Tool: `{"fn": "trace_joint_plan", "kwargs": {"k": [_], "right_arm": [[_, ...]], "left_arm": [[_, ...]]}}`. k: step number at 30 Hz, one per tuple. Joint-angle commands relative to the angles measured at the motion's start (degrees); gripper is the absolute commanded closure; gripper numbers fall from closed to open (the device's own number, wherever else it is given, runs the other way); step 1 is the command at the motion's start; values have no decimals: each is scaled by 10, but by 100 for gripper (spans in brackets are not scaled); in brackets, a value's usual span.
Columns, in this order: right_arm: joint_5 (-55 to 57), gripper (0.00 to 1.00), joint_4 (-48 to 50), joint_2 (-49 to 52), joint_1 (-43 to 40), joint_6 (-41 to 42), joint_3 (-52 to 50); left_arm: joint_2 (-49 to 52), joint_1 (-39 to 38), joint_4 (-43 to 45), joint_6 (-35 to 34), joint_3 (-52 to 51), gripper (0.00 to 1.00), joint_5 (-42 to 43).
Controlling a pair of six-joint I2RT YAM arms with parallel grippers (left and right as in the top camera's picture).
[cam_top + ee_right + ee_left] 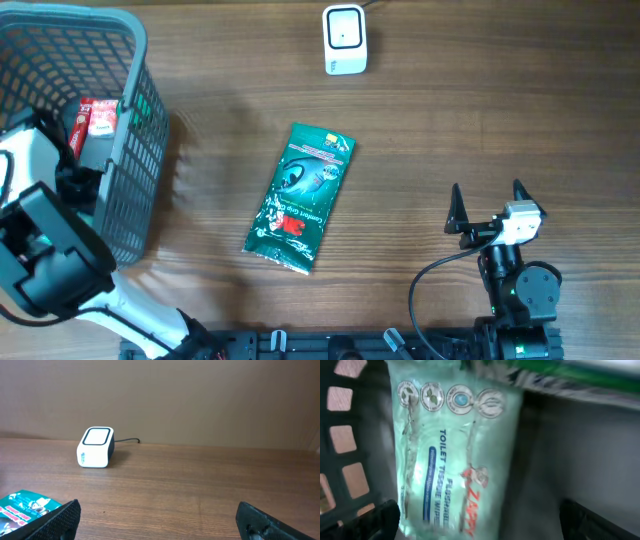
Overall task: Scan the item barcode
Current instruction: 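Reach the left gripper into the basket and grasp the tissue pack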
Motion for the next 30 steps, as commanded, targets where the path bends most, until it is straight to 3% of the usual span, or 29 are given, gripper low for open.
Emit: {"fn": "trace_joint_plan", "kwargs": {"k": [1,2,3,5,12,19,23,27,30], "right_arm": [[8,0,3,-3,2,-3,-1],[8,0,3,-3,2,-3,-1],[8,0,3,-3,2,-3,-1],[8,0,3,-3,2,-3,-1],[8,0,3,-3,2,-3,-1],[8,0,3,-3,2,-3,-1],[8,0,3,-3,2,-3,-1],[8,0,3,-3,2,-3,-1],[8,0,3,-3,2,-3,-1]], "left_arm": [[25,10,32,-7,-63,3,-45],[25,11,45,-7,-78,10,-47],[25,11,56,-7,-93,32,-46],[25,12,70,-7,-118,93,-48],[-7,12,38,-7,-92,96,-51],[-170,-13,-68,-7,80,96,-48],[-302,-49,-76,9,150,96,5],[-425,-107,-136,-11,150,96,56],[-477,-176,-169,-12,150,96,139]]}}
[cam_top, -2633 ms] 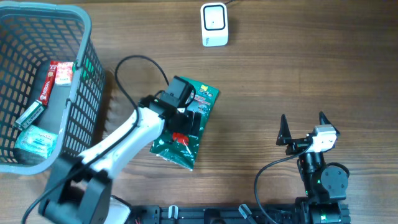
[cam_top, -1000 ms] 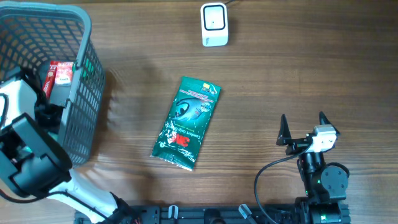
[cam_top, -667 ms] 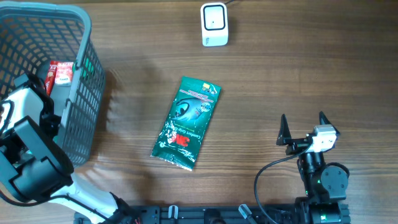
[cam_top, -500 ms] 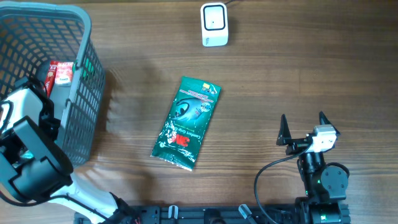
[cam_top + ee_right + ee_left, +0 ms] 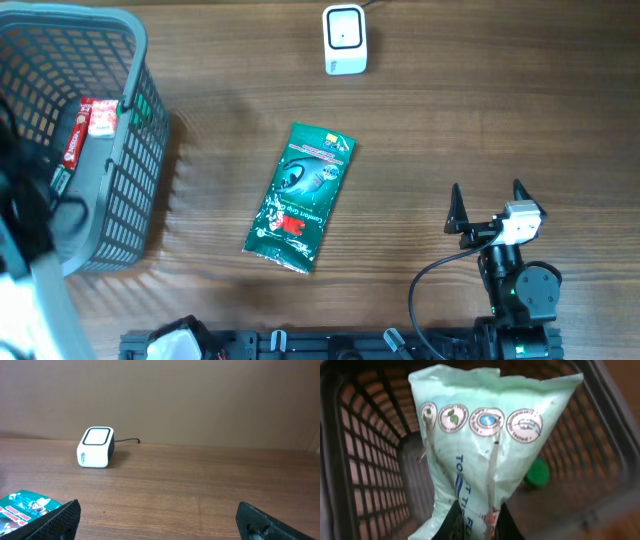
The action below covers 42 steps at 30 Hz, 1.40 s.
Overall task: Scan the item barcode
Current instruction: 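Reach the left gripper into the basket and grasp the tissue pack, then carry the tissue pack out and set it right of the glove pack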
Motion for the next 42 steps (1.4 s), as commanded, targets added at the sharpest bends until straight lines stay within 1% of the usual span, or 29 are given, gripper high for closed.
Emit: {"fn": "trace_joint_plan", "kwargs": {"k": [1,4,6,8,11,13,17,20,22,24,27,28,29,31,36,37,39,41,42], "right_arm": [[8,0,3,-3,2,-3,-1],[8,0,3,-3,2,-3,-1],[8,0,3,-3,2,-3,-1],[8,0,3,-3,2,-3,-1],[8,0,3,-3,2,-3,-1],[8,0,3,-3,2,-3,-1],[8,0,3,-3,2,-3,-1],[8,0,3,-3,2,-3,-1],[8,0,3,-3,2,-3,-1],[8,0,3,-3,2,-3,0],[8,0,3,-3,2,-3,-1],[8,0,3,-3,2,-3,-1],[8,0,3,-3,2,-3,-1],[8,0,3,-3,2,-3,-1],[8,0,3,-3,2,-3,0],[8,0,3,-3,2,-3,0],[8,0,3,-3,2,-3,-1],[8,0,3,-3,2,-2,-1],[8,0,3,-3,2,-3,-1]], "left_arm": [[-39,-86,-12,-3,-3,96,114],[-55,-205,-12,-4,-3,96,134],[-49,-307,-9,-4,-11,96,140],[-26,-416,4,-4,-39,96,140],[25,-541,36,-14,-87,96,140],[70,-602,72,-30,-116,96,139],[180,-675,152,-34,-137,96,140],[267,-699,221,-33,-137,96,137],[339,-701,276,-33,-137,96,138],[383,-701,314,-33,-137,96,144],[438,-701,363,-33,-137,95,204],[457,-701,375,-34,-137,81,226],[464,-701,377,-34,-137,73,228],[465,-701,377,-34,-137,68,227],[417,-699,352,-33,-119,49,222],[392,-696,327,-33,-106,46,208],[338,-685,260,-31,-70,35,159],[293,-672,205,-31,-41,32,106],[264,-662,176,-31,-27,29,70]]}}
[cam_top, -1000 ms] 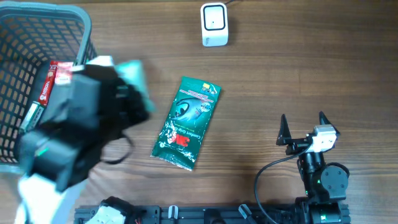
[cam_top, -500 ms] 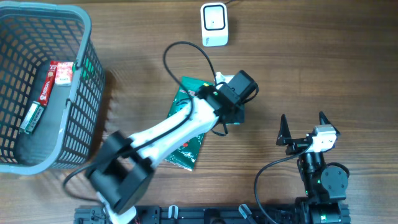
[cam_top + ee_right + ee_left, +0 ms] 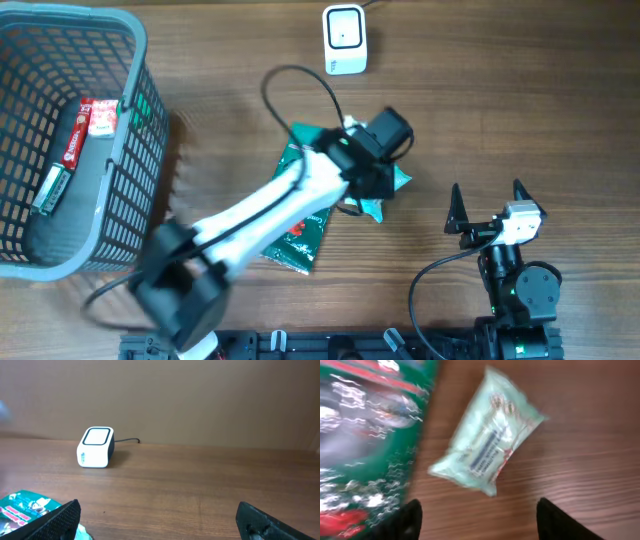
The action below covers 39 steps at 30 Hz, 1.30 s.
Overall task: Scan the item barcode
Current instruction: 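Carry the tissue pack out and set it right of the glove pack, then reach into the basket and grasp the small green-white box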
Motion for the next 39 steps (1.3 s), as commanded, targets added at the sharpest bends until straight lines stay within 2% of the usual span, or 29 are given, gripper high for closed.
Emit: {"fn": "trace_joint_plan", "kwargs": {"k": [1,2,5,6,7,9,12,14,16,19,24,27,35,39], "right_arm": [[8,0,3,-3,2,-3,-1],[8,0,3,-3,2,-3,-1],[8,0,3,-3,2,-3,-1],[8,0,3,-3,2,-3,-1],[8,0,3,-3,2,-3,-1],[8,0,3,-3,2,-3,-1],[8,0,3,-3,2,-3,-1],[8,0,3,-3,2,-3,0],[8,0,3,-3,2,-3,-1],[8,0,3,-3,2,-3,0],[8,0,3,-3,2,-3,0],[8,0,3,-3,2,-3,-1],[8,0,3,-3,2,-3,-1],[8,0,3,-3,2,-3,0]], "left_arm": [[-136,45,-71,3,68,25,-145],[-173,65,-90,3,72,20,-181],[-264,148,-124,3,72,20,-246],[-299,206,-145,3,72,20,-246],[-311,229,-154,3,72,20,-246],[-347,355,-180,2,72,17,-246],[-349,503,-175,2,72,0,-246],[-338,577,-169,-7,72,0,-245],[-317,652,-168,-47,72,0,-243],[-266,738,-164,-63,72,0,-187],[-158,787,-159,-57,72,0,-179],[-89,791,-155,-88,72,0,-179],[50,791,-148,-390,72,0,-204],[76,786,-126,-396,72,0,-265]]}}
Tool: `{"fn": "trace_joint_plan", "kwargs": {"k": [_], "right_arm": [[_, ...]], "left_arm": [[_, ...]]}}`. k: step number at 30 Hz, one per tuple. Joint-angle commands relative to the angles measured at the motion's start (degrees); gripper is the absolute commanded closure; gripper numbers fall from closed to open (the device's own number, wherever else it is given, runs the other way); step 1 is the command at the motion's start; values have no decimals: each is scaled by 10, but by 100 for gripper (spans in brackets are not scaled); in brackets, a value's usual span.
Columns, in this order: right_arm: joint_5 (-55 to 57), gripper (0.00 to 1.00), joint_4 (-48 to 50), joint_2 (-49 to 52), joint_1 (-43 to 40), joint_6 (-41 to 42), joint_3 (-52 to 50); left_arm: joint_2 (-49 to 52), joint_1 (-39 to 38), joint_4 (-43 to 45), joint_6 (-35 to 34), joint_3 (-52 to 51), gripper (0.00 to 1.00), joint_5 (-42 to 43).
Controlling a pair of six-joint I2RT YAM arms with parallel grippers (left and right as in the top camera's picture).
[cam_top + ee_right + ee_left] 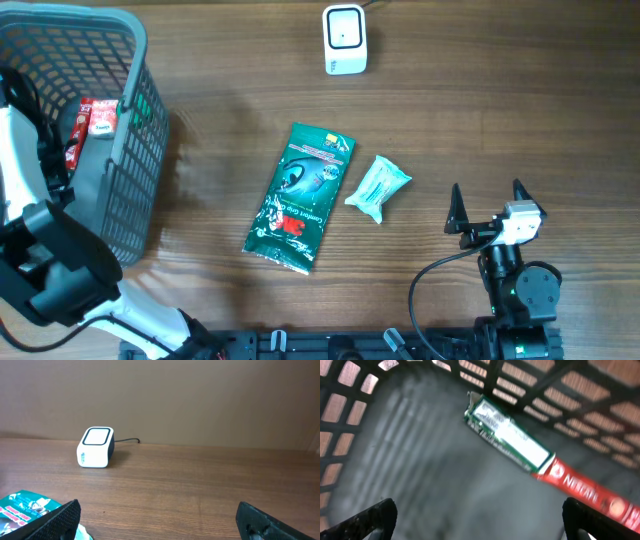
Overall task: Scan the item barcode
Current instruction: 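Reach into the basket and grasp the small green-white box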
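The white barcode scanner (pixel 344 38) stands at the table's far edge and also shows in the right wrist view as the scanner (pixel 96 447). A dark green packet (pixel 302 197) lies mid-table, with a pale mint wipes pack (pixel 378 188) just to its right. My left gripper (pixel 480 521) is open inside the grey basket (pixel 135 60), over a long green and red stick pack (pixel 510 442) on the basket floor. My right gripper (pixel 488 205) stands open and empty near the front right edge.
A red and white packet (pixel 98 118) leans in the basket's right corner. The scanner's cable (pixel 131 440) runs off behind it. The left arm (pixel 25 190) reaches into the basket from the front left.
My left gripper was open over the wipes pack in the middle of the table; now it is open inside the basket. The wipes pack stays beside the green packet. The right arm has not moved.
My left gripper was open over the wipes pack in the basket. Then it was shut on the pack, held above the basket. Then the pack lay on the table right of the green packet, released. Now the gripper is in the basket again.
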Motion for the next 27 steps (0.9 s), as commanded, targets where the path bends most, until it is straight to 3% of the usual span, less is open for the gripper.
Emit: {"fn": "trace_joint_plan", "kwargs": {"k": [1,7,22,23,24,27], "right_arm": [[8,0,3,-3,2,-3,-1],[8,0,3,-3,2,-3,0],[8,0,3,-3,2,-3,-1],[8,0,3,-3,2,-3,0],[8,0,3,-3,2,-2,-1],[8,0,3,-3,2,-3,0]], "left_arm": [[25,-3,14,-61,0,0,-84],[73,-4,80,-60,0,0,-92],[160,-4,98,-60,-2,2,-90],[163,-4,96,-60,-4,8,-90],[164,-4,94,-60,-5,23,-90],[166,-4,79,-60,-8,51,-89]]}}
